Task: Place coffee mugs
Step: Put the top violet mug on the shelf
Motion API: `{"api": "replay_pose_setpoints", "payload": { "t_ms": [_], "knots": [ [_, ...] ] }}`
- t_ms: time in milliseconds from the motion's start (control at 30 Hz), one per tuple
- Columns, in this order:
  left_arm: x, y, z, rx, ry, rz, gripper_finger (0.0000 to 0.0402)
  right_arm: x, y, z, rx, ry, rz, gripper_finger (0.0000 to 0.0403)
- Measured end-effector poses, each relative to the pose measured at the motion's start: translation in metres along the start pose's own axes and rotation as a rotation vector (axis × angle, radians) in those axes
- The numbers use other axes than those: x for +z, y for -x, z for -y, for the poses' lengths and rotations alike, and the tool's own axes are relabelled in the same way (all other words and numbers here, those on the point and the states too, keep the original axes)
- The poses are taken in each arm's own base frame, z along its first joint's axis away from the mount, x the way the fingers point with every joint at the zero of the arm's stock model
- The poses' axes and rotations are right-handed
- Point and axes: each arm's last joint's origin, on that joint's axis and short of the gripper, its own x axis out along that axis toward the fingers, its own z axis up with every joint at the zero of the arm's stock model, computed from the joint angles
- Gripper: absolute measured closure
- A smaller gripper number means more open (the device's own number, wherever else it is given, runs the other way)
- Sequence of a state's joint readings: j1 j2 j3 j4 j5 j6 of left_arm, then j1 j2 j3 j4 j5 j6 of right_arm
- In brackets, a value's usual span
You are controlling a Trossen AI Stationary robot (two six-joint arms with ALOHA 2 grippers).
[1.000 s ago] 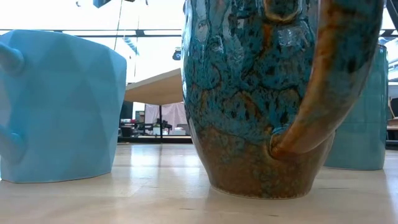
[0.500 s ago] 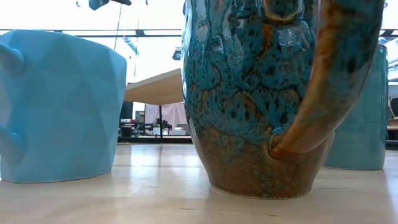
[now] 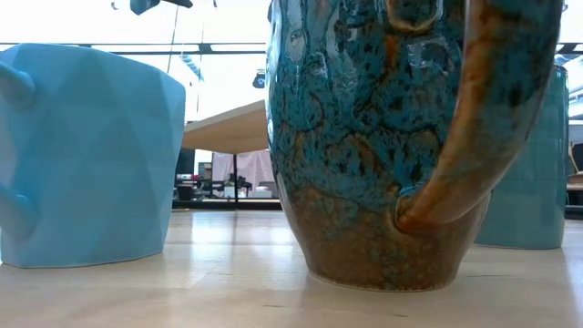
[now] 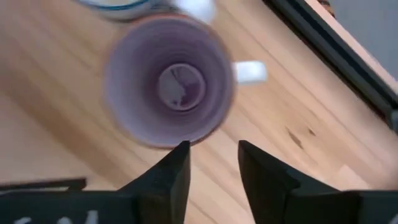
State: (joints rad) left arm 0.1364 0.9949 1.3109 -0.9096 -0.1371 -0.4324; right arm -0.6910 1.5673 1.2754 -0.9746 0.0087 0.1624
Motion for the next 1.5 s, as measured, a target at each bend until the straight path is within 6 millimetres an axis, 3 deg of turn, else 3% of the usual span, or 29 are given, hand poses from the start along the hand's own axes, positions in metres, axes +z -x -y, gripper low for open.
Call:
{"api": "replay_pose_setpoints", "payload": {
  "t_ms": [200,333,733,1267,1500],
  "knots": [
    [0.000,0.000,0.000,0.000,0.000,0.001,0.0271,0.004,-0.004,0.011,0.014,-0.124,0.034,0.0209],
    [0.000,0.000,0.000,0.000,0.000,0.001,0.0271,0.007,-0.004,0.013,0.031,-0.206,0.061,0.0198],
    [0.000,0.000,-0.001,0.025,-0.026,0.011,0.0271,0.010,-0.004,0.013,0.036,-0.285,0.088,0.0211],
    [0.000,0.000,-0.001,0.024,-0.025,0.011,0.0271,0.015,-0.045,0.006,0.041,-0.296,-0.036,0.0215],
    [0.000,0.000,-0.001,0.025,-0.025,0.011,0.0271,0.015,-0.054,0.007,0.005,-0.284,-0.062,0.0258]
  ]
}}
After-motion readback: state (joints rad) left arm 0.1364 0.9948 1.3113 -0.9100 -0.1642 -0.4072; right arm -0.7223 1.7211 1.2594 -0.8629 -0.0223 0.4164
